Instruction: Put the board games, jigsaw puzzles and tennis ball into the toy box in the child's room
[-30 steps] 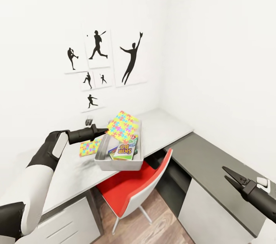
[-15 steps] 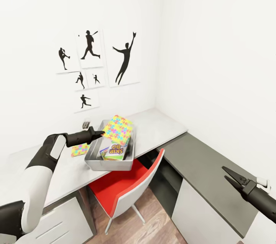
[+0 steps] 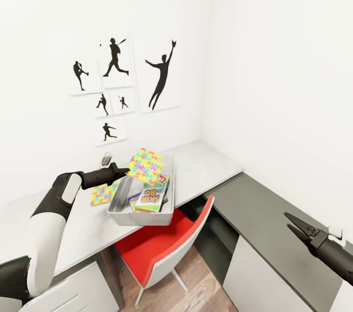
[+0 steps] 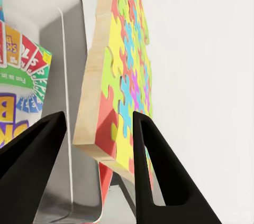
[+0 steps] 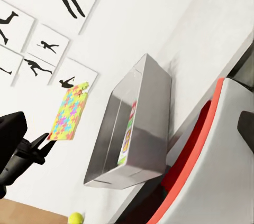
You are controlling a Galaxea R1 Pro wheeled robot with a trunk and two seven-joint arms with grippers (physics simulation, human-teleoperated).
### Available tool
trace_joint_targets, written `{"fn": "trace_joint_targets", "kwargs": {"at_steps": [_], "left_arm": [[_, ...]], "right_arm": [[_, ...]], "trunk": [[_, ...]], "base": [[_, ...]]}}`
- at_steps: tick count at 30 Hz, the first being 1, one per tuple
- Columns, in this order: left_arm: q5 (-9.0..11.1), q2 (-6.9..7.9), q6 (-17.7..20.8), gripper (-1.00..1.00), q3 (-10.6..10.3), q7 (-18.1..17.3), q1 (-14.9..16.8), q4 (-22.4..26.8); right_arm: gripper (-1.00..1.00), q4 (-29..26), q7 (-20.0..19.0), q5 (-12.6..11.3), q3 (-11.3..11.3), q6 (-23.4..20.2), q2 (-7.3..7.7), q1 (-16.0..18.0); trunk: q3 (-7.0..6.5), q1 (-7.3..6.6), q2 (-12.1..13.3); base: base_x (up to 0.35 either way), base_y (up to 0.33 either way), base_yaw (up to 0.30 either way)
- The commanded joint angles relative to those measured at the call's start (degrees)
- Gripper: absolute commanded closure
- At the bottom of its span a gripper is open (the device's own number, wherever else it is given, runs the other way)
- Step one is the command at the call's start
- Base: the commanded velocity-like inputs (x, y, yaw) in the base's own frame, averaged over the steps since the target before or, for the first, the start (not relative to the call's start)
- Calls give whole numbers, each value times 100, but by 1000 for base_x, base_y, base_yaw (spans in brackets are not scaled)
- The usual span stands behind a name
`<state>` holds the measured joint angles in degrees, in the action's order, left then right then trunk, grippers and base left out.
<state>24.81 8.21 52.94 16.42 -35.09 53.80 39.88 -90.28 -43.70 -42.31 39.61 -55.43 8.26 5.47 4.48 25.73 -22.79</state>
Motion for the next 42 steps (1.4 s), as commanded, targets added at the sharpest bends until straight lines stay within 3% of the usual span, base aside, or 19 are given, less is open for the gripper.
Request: {"fn": "trace_joint_targets", "kwargs": {"at_steps": [1, 10, 19, 30, 36, 42], "left_arm": [[-7, -3, -30, 100, 17, -6, 7, -51], [12, -13, -142, 100, 24, 37, 8, -222], [6, -16, -172, 100, 292, 333, 7, -348], [-1, -11, -551, 100, 305, 528, 7, -879], [7, -19, -602, 100, 301, 899, 7, -951], [9, -40, -676, 100, 292, 1027, 7, -961]], "right_arm": [[-100, 1, -33, 13, 7, -8, 0, 7], [-100, 1, -59, 12, 3, 32, 0, 7], [-100, 1, -60, 18, -41, 32, 0, 7], [-100, 1, -60, 21, -53, 32, 0, 7], [-100, 1, -60, 21, -57, 32, 0, 7], [-100, 1, -60, 21, -56, 32, 0, 7]], "trunk": [[13, 5, -13], [13, 5, -13], [13, 5, -13], [13, 5, -13], [13, 5, -13], [13, 5, -13]], "base": [[182, -165, 0], [79, -116, 0], [40, -29, 0], [3, -2, 0], [0, 0, 0], [0, 0, 0]]}}
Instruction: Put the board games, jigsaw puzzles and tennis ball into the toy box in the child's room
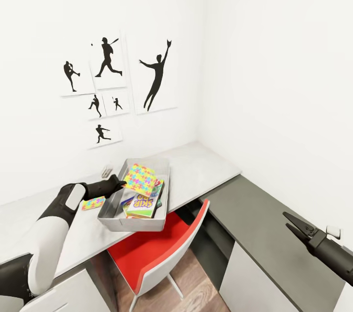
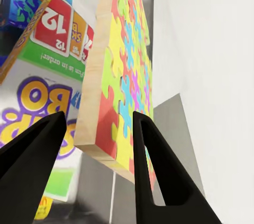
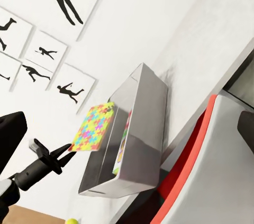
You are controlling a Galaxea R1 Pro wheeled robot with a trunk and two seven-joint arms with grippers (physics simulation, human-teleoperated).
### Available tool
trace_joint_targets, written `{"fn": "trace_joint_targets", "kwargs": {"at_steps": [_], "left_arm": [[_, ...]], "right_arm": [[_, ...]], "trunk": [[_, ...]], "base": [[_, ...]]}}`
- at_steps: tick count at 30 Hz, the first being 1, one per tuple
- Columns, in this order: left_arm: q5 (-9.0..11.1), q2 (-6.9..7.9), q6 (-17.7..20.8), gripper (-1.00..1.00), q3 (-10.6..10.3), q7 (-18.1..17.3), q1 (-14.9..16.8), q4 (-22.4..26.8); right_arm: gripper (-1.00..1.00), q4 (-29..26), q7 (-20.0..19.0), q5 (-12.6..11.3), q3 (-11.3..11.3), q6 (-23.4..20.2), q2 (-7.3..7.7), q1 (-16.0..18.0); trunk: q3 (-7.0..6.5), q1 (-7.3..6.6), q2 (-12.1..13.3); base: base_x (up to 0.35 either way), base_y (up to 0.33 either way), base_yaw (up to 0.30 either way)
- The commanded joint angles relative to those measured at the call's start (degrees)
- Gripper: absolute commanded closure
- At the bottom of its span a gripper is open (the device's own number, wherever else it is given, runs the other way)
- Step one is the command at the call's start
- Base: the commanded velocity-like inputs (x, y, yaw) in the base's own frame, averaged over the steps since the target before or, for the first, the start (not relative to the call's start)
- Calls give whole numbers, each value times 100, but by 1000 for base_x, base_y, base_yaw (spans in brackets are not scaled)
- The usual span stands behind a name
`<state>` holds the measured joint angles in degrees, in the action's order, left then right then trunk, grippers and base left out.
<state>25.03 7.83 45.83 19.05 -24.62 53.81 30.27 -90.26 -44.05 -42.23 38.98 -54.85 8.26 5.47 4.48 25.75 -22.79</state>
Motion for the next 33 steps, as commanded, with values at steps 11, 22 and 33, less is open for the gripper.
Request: {"fn": "trace_joint_targets", "kwargs": {"at_steps": [11, 22, 33], "left_arm": [[-21, -140, 23, 100, 4, -8, 7, -21], [-51, -231, 18, 100, -13, -8, 7, -23], [-74, -299, 4, -100, -34, 32, 7, -30]], "right_arm": [[-100, 0, -25, 13, 5, -26, 0, 7], [-100, 0, -29, 13, 4, -26, 0, 7], [-100, 0, -37, 13, 12, -29, 5, 7]], "trunk": [[13, 4, -13], [13, 4, -13], [13, 4, -13]], "base": [[0, 0, 0], [0, 0, 0], [0, 0, 0]]}}
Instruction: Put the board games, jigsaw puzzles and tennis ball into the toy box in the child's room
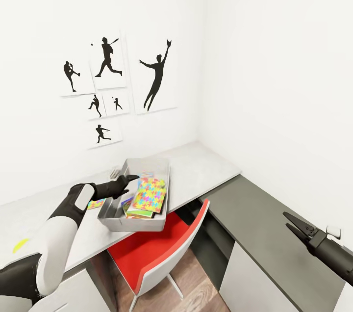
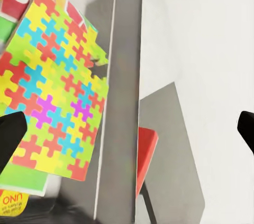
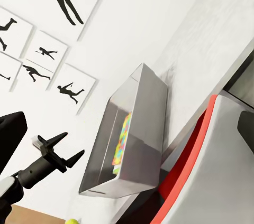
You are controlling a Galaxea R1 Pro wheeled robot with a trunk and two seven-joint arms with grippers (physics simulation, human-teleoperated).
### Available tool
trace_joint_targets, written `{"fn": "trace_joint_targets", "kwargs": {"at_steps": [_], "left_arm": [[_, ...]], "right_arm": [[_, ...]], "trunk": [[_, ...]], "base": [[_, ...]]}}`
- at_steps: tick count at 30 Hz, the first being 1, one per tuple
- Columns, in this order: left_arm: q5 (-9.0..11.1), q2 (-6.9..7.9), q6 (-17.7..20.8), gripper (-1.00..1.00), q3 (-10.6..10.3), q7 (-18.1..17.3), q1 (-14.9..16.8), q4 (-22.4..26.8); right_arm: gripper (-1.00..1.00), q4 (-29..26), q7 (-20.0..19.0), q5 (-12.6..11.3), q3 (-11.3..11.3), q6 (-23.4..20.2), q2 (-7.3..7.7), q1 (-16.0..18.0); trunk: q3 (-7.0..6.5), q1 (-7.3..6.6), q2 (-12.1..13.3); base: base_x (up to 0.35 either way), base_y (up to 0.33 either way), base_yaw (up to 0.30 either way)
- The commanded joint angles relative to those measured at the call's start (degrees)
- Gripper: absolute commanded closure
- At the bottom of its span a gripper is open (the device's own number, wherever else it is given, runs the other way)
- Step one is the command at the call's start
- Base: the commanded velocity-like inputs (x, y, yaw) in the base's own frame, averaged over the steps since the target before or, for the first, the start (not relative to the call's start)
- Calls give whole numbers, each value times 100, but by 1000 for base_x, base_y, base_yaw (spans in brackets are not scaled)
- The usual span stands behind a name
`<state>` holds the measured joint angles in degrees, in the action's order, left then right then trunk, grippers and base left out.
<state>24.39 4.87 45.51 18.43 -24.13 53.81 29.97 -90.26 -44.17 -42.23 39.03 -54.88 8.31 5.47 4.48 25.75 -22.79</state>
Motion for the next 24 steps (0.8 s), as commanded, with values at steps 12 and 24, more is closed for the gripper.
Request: {"fn": "trace_joint_targets", "kwargs": {"at_steps": [12, 24], "left_arm": [[53, 497, 143, -100, 85, -301, 7, 56], [-16, 1406, 674, -100, -46, -3600, -8, 95]], "right_arm": [[-100, 0, -22, 13, 8, -28, 1, 7], [-100, 0, -24, 12, 7, -26, 1, 7]], "trunk": [[13, 4, -13], [13, 4, -13]], "base": [[0, 0, 0], [0, 0, 0]]}}
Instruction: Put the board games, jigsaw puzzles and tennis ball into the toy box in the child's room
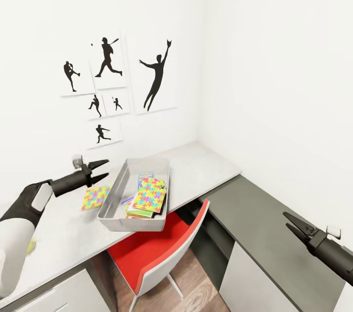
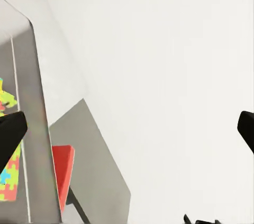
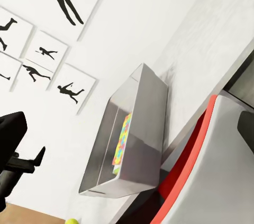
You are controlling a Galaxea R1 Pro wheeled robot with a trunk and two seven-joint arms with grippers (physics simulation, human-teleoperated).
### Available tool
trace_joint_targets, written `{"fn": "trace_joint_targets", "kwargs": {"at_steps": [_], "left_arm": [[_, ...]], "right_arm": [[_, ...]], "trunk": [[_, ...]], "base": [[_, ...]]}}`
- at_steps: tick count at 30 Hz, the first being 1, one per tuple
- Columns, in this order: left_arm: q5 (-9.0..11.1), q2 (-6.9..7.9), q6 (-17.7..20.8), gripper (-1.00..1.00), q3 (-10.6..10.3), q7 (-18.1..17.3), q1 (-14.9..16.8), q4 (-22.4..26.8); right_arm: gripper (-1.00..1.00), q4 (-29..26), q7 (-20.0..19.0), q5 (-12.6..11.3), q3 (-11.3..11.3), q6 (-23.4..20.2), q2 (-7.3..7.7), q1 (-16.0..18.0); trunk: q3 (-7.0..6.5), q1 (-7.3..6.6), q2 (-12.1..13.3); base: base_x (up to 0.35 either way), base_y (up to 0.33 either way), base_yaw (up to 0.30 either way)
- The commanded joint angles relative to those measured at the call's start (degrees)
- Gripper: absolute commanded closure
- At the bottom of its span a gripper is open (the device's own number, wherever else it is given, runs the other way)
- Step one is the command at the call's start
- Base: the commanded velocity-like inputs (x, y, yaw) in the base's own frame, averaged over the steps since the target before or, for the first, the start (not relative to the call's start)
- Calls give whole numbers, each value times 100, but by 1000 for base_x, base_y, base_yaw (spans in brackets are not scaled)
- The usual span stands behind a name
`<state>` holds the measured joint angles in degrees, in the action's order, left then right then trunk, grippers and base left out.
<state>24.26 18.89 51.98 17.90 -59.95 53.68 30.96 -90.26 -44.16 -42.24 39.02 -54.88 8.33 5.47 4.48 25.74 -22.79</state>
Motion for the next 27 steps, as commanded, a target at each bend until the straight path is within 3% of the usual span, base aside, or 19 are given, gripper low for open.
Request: {"fn": "trace_joint_targets", "kwargs": {"at_steps": [1, 5, 9, 18, 27], "left_arm": [[-5, 138, 25, -100, -4, -104, -12, -3], [-1, 676, 27, -100, -20, -336, -55, -8], [-11, 993, 18, -100, -22, -682, -66, -39], [-17, 1088, 2, -100, -23, -838, -68, -46], [-18, 1085, -11, -100, -31, -842, -68, -46]], "right_arm": [[-100, 0, -24, 13, 5, -25, -1, 7], [-100, 0, -23, 13, 1, -23, -6, 7], [-100, 0, -16, 14, 1, -23, -7, 7], [-100, -2, -6, 21, -7, -23, -7, 7], [-100, -8, 9, 14, -8, -23, -14, 7]], "trunk": [[13, 4, -12], [13, 4, -12], [13, 4, -12], [12, 4, -12], [-14, 4, -12]], "base": [[0, 0, 0], [0, 0, 0], [0, 0, 0], [-45, 140, 22], [-11, 131, 206]]}}
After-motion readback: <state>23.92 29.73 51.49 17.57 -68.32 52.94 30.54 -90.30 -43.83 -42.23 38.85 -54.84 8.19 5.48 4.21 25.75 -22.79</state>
